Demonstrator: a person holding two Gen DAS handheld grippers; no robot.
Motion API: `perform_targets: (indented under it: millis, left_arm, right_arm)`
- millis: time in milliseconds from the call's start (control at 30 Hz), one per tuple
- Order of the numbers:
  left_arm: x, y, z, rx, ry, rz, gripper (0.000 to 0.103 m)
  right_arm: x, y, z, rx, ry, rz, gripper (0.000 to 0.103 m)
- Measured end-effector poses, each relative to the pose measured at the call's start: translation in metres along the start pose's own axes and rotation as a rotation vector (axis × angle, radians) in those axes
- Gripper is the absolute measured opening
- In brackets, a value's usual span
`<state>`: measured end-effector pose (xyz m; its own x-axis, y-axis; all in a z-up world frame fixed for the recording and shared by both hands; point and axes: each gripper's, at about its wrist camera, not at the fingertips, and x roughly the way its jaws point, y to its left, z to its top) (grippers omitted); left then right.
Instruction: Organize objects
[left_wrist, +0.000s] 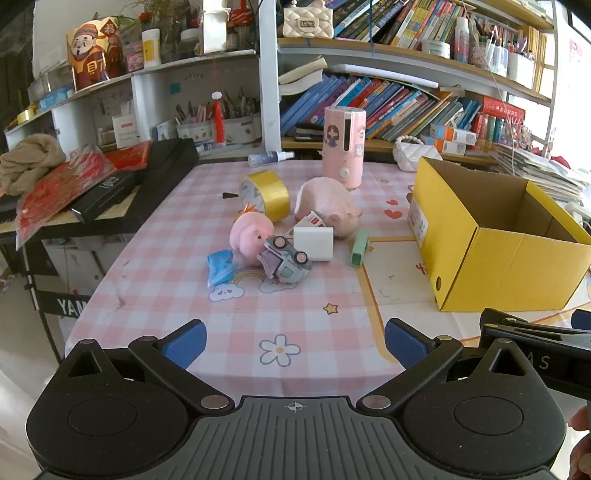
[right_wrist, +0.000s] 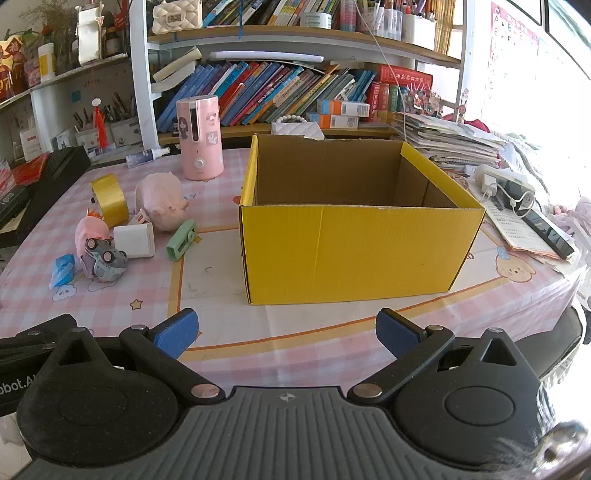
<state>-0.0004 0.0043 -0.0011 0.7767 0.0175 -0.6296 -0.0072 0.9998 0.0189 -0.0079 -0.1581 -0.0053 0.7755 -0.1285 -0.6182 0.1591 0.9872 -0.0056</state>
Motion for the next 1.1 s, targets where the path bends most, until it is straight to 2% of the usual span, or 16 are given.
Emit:
perform_targets:
  millis: [1100]
  left_arm:
    - [-0.0029,0.0033,-0.002,-0.002,-0.002,0.004,0.103]
  right_arm:
    - [-0.0035,-0.0008,-0.0012,-0.007,-0.004,0.0,0.103]
